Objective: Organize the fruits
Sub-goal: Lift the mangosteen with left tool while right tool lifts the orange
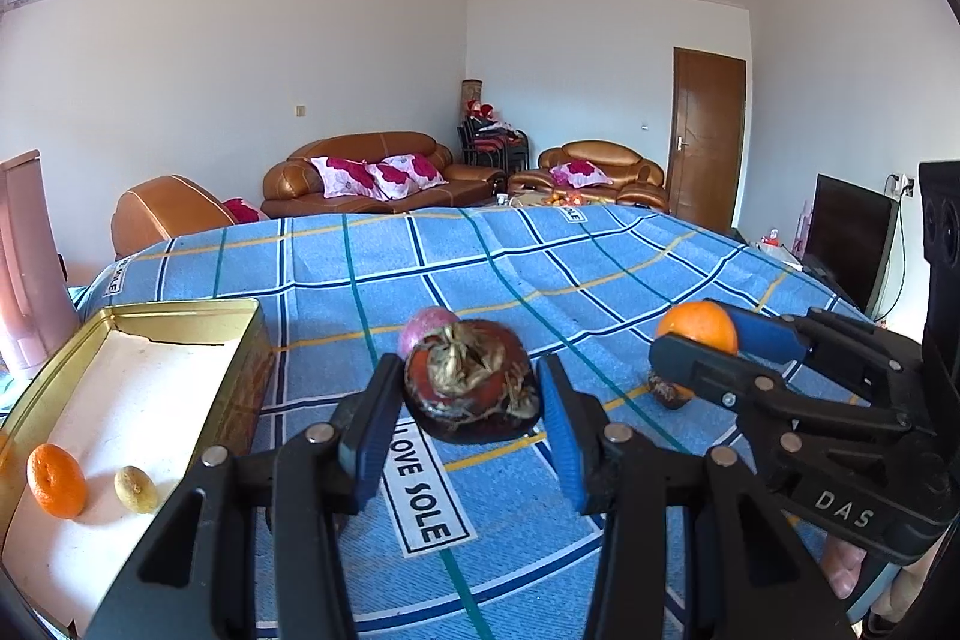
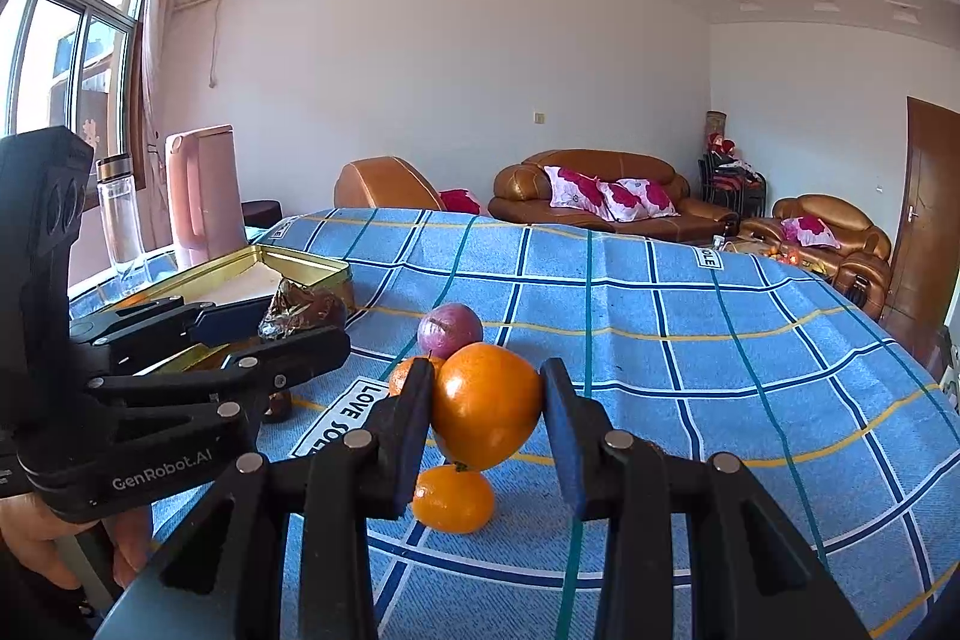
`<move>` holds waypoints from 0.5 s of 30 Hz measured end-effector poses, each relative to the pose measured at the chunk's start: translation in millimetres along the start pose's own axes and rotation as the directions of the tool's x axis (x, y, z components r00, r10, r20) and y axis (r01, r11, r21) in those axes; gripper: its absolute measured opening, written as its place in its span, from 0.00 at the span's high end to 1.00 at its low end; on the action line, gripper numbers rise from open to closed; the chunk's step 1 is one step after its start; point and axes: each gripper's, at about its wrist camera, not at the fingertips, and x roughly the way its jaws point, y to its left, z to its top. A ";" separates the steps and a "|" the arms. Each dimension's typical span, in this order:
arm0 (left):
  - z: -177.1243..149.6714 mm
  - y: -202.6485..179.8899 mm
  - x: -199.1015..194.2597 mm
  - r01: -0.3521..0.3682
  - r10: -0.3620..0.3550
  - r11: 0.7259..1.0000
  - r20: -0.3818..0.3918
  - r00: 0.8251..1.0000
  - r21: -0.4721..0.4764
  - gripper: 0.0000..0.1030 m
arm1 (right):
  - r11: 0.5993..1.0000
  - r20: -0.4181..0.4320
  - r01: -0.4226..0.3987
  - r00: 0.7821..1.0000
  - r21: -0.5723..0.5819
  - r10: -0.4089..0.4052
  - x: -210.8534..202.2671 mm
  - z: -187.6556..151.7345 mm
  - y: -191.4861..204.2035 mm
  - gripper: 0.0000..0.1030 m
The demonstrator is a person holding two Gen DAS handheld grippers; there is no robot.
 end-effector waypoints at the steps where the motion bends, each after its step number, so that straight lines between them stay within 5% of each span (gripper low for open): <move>1: -0.5 0.0 -1.0 -0.001 0.001 1.000 0.004 1.000 0.001 0.54 | 1.000 0.005 -0.002 1.000 0.000 0.002 -0.9 -0.1 0.1 0.63; 15: -2.1 -3.4 -15.2 -0.049 0.047 0.999 0.076 0.996 0.022 0.54 | 1.000 0.087 0.006 0.996 -0.016 -0.005 -15.2 -0.7 1.3 0.63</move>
